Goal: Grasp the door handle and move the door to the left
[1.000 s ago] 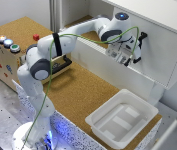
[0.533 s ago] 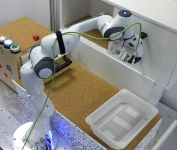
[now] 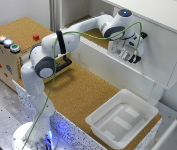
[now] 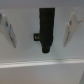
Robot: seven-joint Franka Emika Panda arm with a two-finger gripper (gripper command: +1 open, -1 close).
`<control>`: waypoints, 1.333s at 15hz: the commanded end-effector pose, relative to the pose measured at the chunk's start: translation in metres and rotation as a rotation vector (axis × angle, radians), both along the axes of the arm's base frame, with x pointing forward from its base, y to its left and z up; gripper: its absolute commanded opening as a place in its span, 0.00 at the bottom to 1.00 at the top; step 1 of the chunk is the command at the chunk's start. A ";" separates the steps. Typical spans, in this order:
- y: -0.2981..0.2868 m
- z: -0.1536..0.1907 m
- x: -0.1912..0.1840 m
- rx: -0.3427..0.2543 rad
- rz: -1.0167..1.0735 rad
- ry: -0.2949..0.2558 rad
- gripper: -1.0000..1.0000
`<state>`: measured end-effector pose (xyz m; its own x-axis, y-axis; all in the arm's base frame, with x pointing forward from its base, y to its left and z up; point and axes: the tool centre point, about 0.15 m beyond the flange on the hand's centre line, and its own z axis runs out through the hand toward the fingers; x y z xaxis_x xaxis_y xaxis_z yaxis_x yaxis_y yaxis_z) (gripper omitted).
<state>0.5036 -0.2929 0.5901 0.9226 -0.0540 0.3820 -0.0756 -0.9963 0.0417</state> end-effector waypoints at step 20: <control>-0.014 0.009 0.079 0.103 0.093 -0.022 0.00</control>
<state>0.5559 -0.3025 0.5878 0.8848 -0.0393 0.4644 -0.0462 -0.9989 0.0036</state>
